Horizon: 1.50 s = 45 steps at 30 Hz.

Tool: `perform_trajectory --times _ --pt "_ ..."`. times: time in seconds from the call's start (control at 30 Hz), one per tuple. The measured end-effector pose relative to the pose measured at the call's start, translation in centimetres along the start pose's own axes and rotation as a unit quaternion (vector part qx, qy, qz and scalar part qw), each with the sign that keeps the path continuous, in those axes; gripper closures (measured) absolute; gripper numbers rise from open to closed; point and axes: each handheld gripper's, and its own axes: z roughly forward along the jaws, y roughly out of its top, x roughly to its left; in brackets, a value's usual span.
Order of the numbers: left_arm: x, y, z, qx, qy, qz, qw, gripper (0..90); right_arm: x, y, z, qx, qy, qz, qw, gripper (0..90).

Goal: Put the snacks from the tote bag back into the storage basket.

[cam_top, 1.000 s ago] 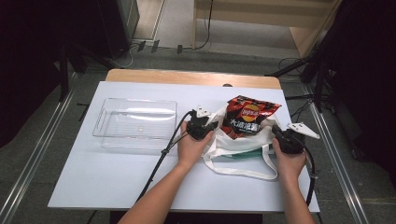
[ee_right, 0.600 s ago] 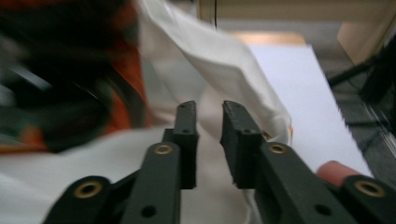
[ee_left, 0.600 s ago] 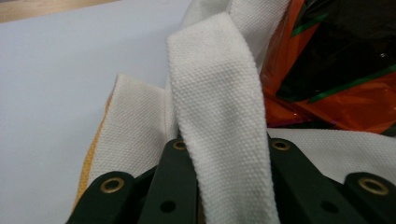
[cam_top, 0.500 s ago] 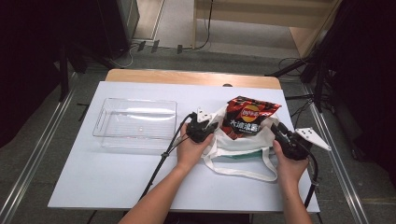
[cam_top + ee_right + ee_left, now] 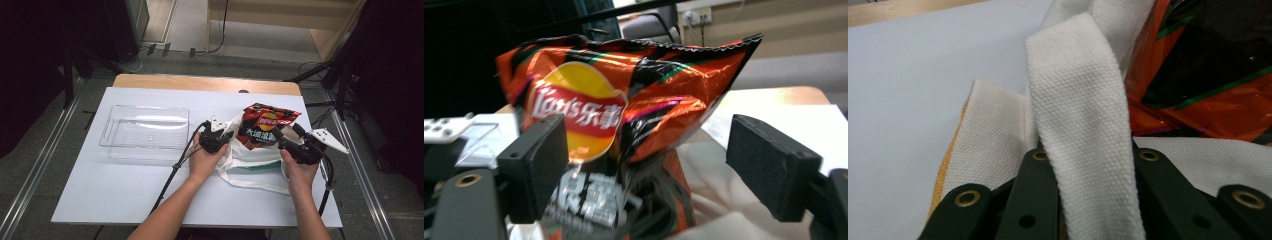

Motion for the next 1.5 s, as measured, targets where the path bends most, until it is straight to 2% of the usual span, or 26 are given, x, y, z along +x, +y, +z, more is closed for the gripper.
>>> perform_trajectory --times 0.03,0.07,0.13,0.17,0.2,0.23,0.27,0.3,0.33,0.37,0.4,0.43,0.47,0.53,0.6,0.7,0.83,0.87,1.0,1.07,1.1,1.2,1.4,1.43,1.5 --pt "0.0 0.0 0.0 -0.001 0.000 0.000 1.0000 81.5 -0.1 0.2 0.6 -0.010 0.002 0.020 0.9997 18.3" --pt "0.0 0.0 0.0 -0.001 0.000 0.000 1.0000 81.5 -0.2 0.2 1.0 -0.010 0.003 0.028 0.9996 18.5" --pt "0.0 0.0 0.0 -0.001 0.000 0.000 1.0000 81.4 -0.2 0.2 1.4 -0.002 0.003 0.034 0.9994 19.7" --pt "0.0 0.0 0.0 -0.001 -0.001 0.000 1.0000 81.4 -0.1 0.0 2.1 0.012 0.007 0.035 0.9993 26.1" --pt "0.0 0.0 0.0 -0.001 -0.001 0.000 1.0000 81.4 -0.1 0.0 2.1 0.012 0.007 0.035 0.9993 26.1" --pt "0.0 0.0 0.0 -0.001 -0.001 0.000 1.0000 81.2 0.2 -0.3 2.3 0.016 0.014 0.020 0.9996 36.0" --pt "0.0 0.0 0.0 -0.001 -0.001 0.000 1.0000 81.1 0.2 -0.3 2.3 0.016 0.014 0.020 0.9996 36.0" --pt "0.0 0.0 0.0 -0.001 -0.001 0.000 1.0000 81.1 0.4 -0.3 2.3 0.020 0.012 0.016 0.9996 41.3" --pt "0.0 0.0 0.0 -0.002 -0.002 0.000 1.0000 80.9 0.5 -0.3 1.9 0.015 0.024 0.015 0.9995 57.7" --pt "0.0 0.0 0.0 -0.002 -0.002 0.000 1.0000 80.9 0.5 -0.3 1.9 0.015 0.024 0.015 0.9995 57.7" --pt "0.0 0.0 0.0 -0.002 0.000 0.001 1.0000 80.8 0.5 -0.2 1.7 0.014 0.031 0.016 0.9993 65.9" --pt "0.0 0.0 0.0 -0.002 0.000 0.001 1.0000 80.6 0.5 -0.2 1.7 0.014 0.031 0.016 0.9993 65.9" --pt "-0.1 0.0 -0.1 -0.002 0.001 0.003 1.0000 80.6 0.6 -0.2 1.6 0.013 0.035 0.014 0.9992 73.3" --pt "-0.1 0.0 -0.1 -0.004 -0.001 0.003 1.0000 79.7 1.1 -0.3 1.2 0.003 0.036 -0.001 0.9993 83.0" --pt "-0.1 -0.1 -0.1 -0.005 -0.002 0.002 1.0000 79.3 1.5 -0.2 1.0 -0.005 0.038 -0.008 0.9992 86.3" --pt "-0.2 -0.1 -0.1 -0.010 0.000 0.000 1.0000 79.1 1.9 0.2 0.6 -0.015 0.036 -0.017 0.9991 87.8" --pt "-0.2 -0.1 -0.1 -0.012 0.000 -0.002 0.9999 78.8 2.5 1.3 -0.1 -0.034 0.029 0.006 0.9990 89.6" --pt "-0.2 -0.1 -0.1 -0.011 0.002 0.002 0.9999 78.6 2.6 1.4 -0.3 -0.040 0.027 0.009 0.9988 90.0" --pt "-0.2 -0.1 -0.1 -0.010 0.001 0.002 0.9999 78.3 3.1 2.1 -0.8 -0.059 0.020 0.007 0.9980 90.0" --pt "-0.2 -0.1 -0.1 -0.012 0.001 0.002 0.9999 77.9 3.6 2.6 -1.2 -0.076 0.012 0.003 0.9970 90.0" --pt "-0.2 -0.1 -0.1 -0.010 0.002 0.004 0.9999 77.8 3.8 2.8 -1.4 -0.081 0.001 0.001 0.9967 90.0" --pt "-0.3 -0.1 -0.2 -0.012 0.003 0.006 0.9999 76.8 4.1 3.6 -1.7 -0.097 -0.019 0.012 0.9951 90.0" --pt "-0.4 -0.1 -0.8 -0.037 -0.003 0.013 0.9992 64.0 4.0 3.8 -2.1 -0.105 -0.030 0.035 0.9934 90.0" --pt "-0.5 -0.1 -1.2 -0.051 -0.005 0.010 0.9986 60.3 4.0 3.8 -2.2 -0.105 -0.031 0.036 0.9934 90.0" --pt "-0.9 0.0 -1.8 -0.060 0.001 0.014 0.9981 53.4 4.1 3.9 -2.2 -0.108 -0.030 0.031 0.9932 90.0"
